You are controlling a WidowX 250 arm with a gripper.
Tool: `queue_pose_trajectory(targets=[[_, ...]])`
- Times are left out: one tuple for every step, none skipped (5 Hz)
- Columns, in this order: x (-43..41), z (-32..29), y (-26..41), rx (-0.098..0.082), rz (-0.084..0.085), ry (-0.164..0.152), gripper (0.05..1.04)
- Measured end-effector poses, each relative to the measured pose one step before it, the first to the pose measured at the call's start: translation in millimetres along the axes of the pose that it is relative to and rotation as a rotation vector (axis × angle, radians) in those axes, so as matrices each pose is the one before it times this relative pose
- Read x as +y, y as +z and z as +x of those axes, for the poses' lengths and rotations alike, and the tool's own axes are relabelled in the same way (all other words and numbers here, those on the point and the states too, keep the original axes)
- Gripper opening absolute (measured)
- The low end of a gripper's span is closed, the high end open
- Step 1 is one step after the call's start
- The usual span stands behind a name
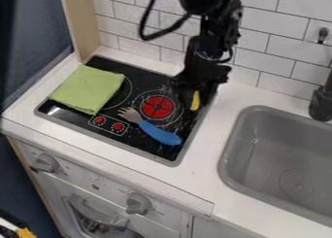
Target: Move the banana to upper left of the sink
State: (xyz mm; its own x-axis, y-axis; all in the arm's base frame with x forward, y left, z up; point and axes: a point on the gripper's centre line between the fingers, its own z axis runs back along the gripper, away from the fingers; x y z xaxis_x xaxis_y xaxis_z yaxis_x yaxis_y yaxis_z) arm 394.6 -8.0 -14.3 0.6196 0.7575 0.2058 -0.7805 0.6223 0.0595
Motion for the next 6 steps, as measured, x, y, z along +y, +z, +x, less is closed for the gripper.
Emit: queue_pose_trajectory(targets=[[-3.92,1.28,-5.01,0.0081,0.0118,-0.0051,0.523],[-0.85,-0.86,-4.42,0.0100,0.0122,-0.0040,0.590],[4.23,-0.72,0.07,0.0061,0.0293,0.0096,0.895],[3.09,0.39,0.03,-0.0026,0.0195,0.0098,1.025],[1.62,-1.77,8.34,0.0089,-0.0166,0.0094,1.011],[7.57,12.24,30.56,-0.0373,-0.0542,0.0385,1.007]])
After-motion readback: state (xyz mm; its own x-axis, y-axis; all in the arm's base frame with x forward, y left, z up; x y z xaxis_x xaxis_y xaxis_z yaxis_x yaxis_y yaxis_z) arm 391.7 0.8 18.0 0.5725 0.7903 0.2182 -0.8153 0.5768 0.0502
